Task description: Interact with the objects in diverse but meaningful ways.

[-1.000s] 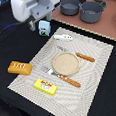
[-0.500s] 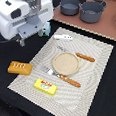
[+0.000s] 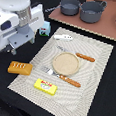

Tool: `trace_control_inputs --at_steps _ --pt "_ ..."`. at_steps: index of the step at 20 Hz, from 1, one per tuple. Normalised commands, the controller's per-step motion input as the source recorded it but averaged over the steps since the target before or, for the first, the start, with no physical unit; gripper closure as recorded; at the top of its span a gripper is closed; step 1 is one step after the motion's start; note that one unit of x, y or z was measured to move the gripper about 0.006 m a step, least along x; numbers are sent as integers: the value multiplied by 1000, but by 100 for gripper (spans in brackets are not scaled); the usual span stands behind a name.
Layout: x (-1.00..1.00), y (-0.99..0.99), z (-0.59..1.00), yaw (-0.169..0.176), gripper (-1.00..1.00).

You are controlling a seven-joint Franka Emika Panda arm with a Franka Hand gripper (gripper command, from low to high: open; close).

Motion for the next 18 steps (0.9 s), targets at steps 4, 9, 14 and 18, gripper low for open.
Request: trace_control_inputs --at_steps 4,9,14,18 --pt "160 -327 -179 65 -100" --pt "278 -112 -37 22 -100" --pt "434 -146 -22 36 -100" --pt "297 -247 -184 99 -100"
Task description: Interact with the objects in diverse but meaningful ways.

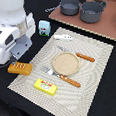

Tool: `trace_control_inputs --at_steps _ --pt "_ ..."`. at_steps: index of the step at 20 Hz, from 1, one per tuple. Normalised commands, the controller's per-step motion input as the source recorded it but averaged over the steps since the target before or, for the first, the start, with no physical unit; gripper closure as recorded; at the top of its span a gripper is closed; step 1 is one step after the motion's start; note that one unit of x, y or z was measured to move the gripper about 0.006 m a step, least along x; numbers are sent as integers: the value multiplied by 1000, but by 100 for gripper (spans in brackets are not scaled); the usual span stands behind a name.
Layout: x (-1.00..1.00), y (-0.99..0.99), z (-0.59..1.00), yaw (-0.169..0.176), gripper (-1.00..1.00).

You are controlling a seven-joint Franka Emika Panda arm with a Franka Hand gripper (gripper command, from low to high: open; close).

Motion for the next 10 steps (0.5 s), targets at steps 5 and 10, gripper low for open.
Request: trace_control_inputs --at_steps 5,10 --pt "201 -308 -177 97 -100" --pt "131 -358 -139 84 -100"
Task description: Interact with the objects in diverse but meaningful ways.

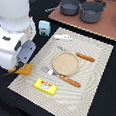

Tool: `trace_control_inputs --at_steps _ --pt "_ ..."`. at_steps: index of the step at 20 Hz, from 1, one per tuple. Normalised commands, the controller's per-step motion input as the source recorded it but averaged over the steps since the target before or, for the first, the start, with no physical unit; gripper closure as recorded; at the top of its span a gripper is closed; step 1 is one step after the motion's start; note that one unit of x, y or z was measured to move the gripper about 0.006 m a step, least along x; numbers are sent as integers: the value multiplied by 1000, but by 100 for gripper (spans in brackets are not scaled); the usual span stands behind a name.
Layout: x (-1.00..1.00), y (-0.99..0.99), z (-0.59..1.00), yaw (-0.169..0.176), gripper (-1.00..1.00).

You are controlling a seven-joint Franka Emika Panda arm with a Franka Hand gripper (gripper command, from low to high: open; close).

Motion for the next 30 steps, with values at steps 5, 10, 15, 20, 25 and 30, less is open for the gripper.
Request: trace_control_inputs --at_steps 5,10,15,20,25,30 --pt "126 -325 -101 25 -100" --pt "125 -229 -199 24 -100" --pt "271 -51 -241 16 -100" --pt "295 -3 -247 15 -100" --pt "257 -25 -259 18 100" --pt "207 -27 -231 20 100"
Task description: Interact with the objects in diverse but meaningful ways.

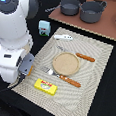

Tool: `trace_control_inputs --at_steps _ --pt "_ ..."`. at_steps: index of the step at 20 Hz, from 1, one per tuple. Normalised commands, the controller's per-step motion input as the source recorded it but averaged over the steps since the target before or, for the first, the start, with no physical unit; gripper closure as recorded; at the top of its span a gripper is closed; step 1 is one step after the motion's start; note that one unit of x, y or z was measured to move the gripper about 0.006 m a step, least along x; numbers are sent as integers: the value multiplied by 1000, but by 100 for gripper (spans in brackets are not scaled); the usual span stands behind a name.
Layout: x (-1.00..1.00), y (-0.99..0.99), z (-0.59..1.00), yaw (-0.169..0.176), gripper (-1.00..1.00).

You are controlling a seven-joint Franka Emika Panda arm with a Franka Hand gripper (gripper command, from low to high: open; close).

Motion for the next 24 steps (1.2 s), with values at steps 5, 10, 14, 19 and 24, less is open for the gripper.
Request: trace_control_inputs --at_steps 5,10,14,19,24 --pt "21 30 -58 30 100" --pt "-53 629 853 38 100" --pt "51 785 1000 2 100" --pt "540 719 1000 0 100" --pt "952 539 941 0 100"
